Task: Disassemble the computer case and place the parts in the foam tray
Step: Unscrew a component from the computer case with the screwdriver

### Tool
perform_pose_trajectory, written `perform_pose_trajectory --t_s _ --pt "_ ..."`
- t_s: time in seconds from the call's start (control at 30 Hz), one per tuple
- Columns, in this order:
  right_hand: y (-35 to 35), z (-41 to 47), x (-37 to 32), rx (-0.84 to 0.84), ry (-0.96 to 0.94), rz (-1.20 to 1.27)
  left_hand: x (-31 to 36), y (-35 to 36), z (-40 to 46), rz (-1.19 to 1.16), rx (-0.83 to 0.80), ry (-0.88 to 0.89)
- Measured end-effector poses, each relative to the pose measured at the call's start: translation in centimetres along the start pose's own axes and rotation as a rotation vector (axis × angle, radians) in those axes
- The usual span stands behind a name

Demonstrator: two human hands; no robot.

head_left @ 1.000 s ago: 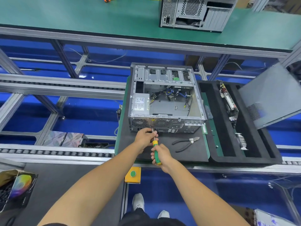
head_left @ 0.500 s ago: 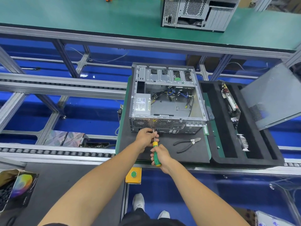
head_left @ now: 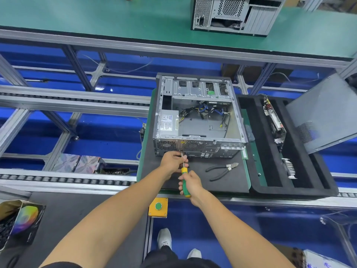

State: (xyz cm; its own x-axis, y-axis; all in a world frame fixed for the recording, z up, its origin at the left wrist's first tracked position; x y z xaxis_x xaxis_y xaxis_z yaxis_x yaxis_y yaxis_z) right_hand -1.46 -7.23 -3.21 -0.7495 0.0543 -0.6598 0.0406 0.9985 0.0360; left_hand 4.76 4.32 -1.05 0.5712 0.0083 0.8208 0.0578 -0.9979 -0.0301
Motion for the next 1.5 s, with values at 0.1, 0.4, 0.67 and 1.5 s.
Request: perform_pose_trajectory --t_s 0.1,0.4,0.67,1.5 --pt "0.2 -0.2 0.1 0.058 -0.063 -0.018 0.1 0.4 0.1 0.008 0.033 -0.031" --pt "1.3 -0.9 1.3 -0.087 0.129 0.233 0.1 0.8 0.8 -0.003 0.134 -0.079" --pt "0.7 0.0 1.0 -0.042 0.065 0.181 0.3 1.1 0.6 -0.072 0.097 -0.069" --pt "0.1 0.2 -0.1 0.202 -0.159 -0.142 0.4 1.4 0.6 -0.037 0.061 -0.09"
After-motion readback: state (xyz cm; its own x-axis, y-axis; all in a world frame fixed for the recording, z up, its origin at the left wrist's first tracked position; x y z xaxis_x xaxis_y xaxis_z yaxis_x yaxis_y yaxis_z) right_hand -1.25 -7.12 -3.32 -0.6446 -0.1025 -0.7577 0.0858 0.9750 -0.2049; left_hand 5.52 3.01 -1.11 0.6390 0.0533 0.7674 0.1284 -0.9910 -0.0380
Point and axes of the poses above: each hand's wrist, its own z-axis towards the middle knuckle, its own y-axis out of the palm, x = y × z, the point moved 5 cm from there along z, towards the middle knuckle, and after that the axes turned 5 degrees about z, right-handed, at the moved point
